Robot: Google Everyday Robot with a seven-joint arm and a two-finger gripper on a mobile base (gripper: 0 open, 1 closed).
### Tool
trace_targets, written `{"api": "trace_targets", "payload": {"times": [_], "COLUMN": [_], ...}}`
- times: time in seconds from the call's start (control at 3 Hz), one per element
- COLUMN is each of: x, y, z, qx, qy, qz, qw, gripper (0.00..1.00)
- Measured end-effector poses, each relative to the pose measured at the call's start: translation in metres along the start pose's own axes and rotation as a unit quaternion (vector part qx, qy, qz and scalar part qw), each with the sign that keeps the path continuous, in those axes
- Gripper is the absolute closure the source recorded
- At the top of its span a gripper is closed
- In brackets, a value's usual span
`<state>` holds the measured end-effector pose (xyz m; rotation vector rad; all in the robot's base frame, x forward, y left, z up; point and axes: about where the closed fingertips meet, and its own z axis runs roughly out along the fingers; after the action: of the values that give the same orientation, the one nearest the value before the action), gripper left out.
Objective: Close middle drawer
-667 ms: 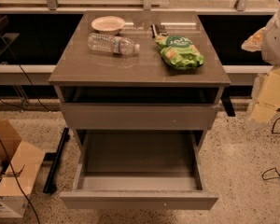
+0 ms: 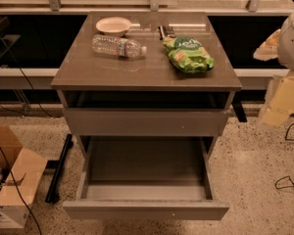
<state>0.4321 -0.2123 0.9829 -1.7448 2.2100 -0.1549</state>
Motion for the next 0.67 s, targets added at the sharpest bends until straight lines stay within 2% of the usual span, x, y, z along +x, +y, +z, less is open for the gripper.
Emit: {"api": "trace_targets", "payload": {"times": [0.33, 0.67], "x": [-0.008, -0.013], "y": [0.02, 0.04], "z": [-0.002, 0.02], "qx": [0.012, 0.005], "qy": [-0.001, -0.015], "qz": [0.0, 0.006], "qw": [0.9999, 0.9999], "gripper": [0.42, 0.65]}}
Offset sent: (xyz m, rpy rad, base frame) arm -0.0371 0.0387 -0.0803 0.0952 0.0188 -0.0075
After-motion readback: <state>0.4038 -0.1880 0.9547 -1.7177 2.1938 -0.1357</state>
